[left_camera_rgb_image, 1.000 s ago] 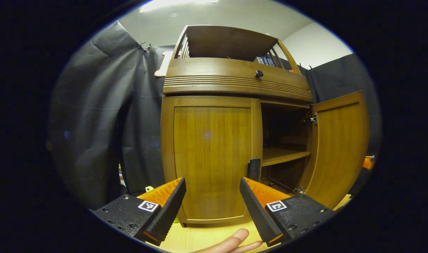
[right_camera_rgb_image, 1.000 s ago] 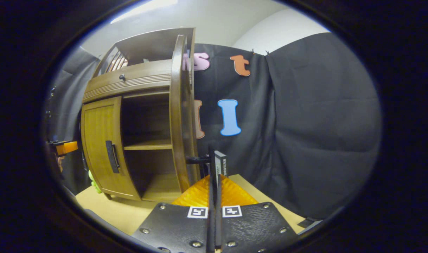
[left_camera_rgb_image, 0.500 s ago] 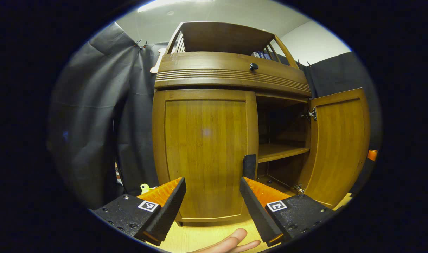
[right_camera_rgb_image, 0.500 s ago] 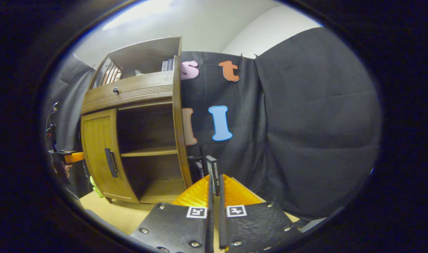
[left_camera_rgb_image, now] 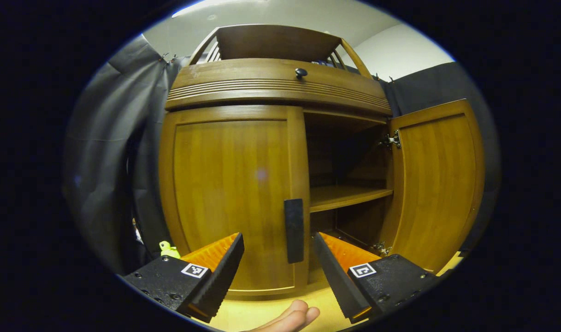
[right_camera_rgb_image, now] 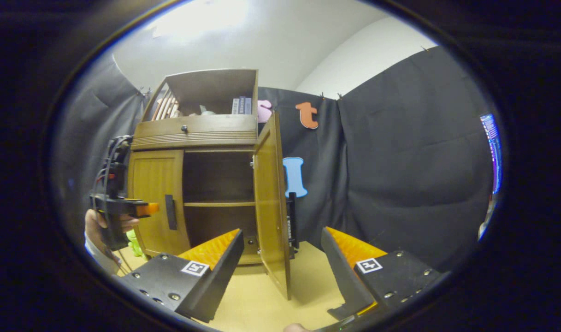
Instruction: Open the right door of the double-door shoe cabinet with the right hand, and open the left door with the left hand.
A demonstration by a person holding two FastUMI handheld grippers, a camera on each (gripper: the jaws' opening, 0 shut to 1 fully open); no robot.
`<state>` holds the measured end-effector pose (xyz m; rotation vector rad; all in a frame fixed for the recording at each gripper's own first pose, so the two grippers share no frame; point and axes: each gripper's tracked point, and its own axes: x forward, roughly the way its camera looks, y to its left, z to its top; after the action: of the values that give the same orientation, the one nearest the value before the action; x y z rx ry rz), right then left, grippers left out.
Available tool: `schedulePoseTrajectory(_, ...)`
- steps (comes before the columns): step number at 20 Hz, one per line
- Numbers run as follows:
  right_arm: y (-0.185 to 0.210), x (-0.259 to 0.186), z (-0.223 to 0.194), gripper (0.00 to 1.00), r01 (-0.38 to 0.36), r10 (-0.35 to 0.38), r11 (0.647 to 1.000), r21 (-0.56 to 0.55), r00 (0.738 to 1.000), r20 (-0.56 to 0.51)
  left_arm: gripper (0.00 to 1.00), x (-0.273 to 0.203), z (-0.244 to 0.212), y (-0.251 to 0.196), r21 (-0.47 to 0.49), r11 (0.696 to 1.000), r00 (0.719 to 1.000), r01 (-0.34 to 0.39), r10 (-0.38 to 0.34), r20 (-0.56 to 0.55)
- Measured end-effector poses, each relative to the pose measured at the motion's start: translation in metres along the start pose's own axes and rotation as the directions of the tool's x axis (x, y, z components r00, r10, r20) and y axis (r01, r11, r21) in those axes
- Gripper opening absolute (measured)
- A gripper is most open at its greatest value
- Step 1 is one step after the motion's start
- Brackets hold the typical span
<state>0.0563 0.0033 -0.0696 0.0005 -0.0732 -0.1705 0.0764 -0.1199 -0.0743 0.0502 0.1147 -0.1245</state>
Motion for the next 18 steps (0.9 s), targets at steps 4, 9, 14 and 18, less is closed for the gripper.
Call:
schedulePoseTrajectory(4,0.016,-0.021,0.003,1.00,-0.019,0.019,1.000,0.005,1.000,0.005,0.98,0.024,0.008,-0.016,-0.018,1.000,1.000,-0.020,0.020,0.017)
schedulePoseTrajectory(9,0.047,-0.031,0.010,1.00,-0.083,0.083,0.997,0.004,0.996,-0.026,0.99,0.051,0.007,-0.019,-0.036,0.996,0.996,-0.084,0.084,0.012)
schedulePoseTrajectory(14,0.095,-0.056,0.016,1.00,-0.204,0.203,0.979,-0.015,0.979,-0.010,0.96,0.076,0.003,-0.002,-0.053,0.985,0.986,-0.165,0.167,0.018)
schedulePoseTrajectory(18,0.109,-0.078,0.023,1.00,-0.247,0.247,0.968,-0.047,0.969,-0.013,0.47,0.086,-0.031,-0.004,-0.053,0.988,0.984,-0.144,0.137,-0.118)
